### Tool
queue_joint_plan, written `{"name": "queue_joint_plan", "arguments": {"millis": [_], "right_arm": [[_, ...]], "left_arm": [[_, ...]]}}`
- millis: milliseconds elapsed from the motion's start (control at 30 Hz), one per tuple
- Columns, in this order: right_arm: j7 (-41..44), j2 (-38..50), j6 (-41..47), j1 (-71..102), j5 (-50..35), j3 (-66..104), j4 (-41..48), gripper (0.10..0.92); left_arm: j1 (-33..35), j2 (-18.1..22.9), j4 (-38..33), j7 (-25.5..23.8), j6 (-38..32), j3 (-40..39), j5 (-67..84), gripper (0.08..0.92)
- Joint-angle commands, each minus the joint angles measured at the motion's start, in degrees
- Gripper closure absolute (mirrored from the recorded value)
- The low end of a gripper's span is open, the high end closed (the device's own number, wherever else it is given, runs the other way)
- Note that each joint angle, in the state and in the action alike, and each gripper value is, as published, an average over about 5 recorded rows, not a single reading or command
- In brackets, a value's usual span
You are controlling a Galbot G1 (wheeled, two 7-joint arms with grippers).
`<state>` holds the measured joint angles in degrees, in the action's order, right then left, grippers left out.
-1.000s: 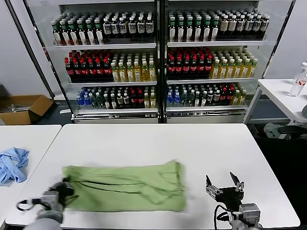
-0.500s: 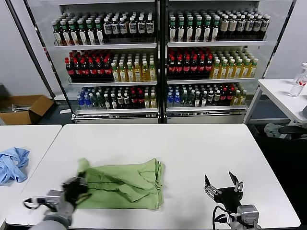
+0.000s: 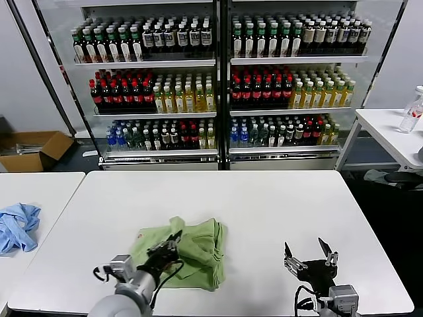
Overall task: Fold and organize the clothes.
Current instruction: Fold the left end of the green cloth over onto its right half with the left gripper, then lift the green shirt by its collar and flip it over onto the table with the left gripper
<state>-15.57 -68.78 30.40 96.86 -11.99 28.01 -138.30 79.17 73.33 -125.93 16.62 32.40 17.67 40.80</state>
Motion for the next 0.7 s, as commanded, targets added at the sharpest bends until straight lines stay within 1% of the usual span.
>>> {"name": "queue_joint_plan", "arguments": {"millis": [33, 133, 200, 233, 333, 433, 500, 600, 633, 700], "right_arm": [[0.3, -0.2, 0.0, -0.2, 0.3, -0.3, 0.5, 0.203], [0.3, 0.0, 0.2, -0.7, 0.3, -0.8, 1.0, 0.202], [0.3, 0.3, 0.4, -1.1, 0.3, -1.2, 1.0, 0.202], [0.4, 0.4, 0.4, -1.4, 0.3, -1.4, 1.1, 0.203], [0.4, 0.4, 0.6, -1.9, 0.3, -1.9, 1.1, 0.203], [0.4, 0.7, 0.6, -2.0, 0.2, -2.1, 1.4, 0.202], [0.5, 1.0, 0.6, -2.1, 0.2, -2.1, 1.5, 0.202], [0.5, 1.2, 0.5, -2.3, 0.0, -1.9, 1.7, 0.203], [0.5, 1.2, 0.4, -2.3, 0.0, -1.9, 1.8, 0.203], [0.5, 1.1, 0.4, -2.2, 0.0, -1.9, 1.9, 0.203]], "left_arm": [[-5.8, 5.9, 4.7, -0.2, -0.1, -8.4, 1.8, 0.902], [-5.7, 9.3, 6.0, -1.5, -1.9, -11.2, -0.6, 0.885], [-5.3, 9.9, 5.7, -3.2, -3.7, -11.5, -0.9, 0.845], [-4.9, 9.5, 4.9, -4.0, -4.8, -11.3, -0.9, 0.819], [-3.0, 6.6, 0.8, -6.2, -7.8, -8.2, -1.2, 0.733], [-0.6, 1.8, -1.7, -6.1, -8.9, -1.1, -2.9, 0.646], [0.9, -1.8, 0.6, -5.2, -8.8, 5.2, -6.9, 0.586], [3.4, -6.0, 7.1, -5.4, -7.4, 13.6, -15.1, 0.499], [4.1, -6.8, 8.8, -5.5, -6.2, 15.8, -16.6, 0.473], [5.2, -7.1, 9.9, -5.4, -3.1, 18.5, -16.2, 0.412]]}}
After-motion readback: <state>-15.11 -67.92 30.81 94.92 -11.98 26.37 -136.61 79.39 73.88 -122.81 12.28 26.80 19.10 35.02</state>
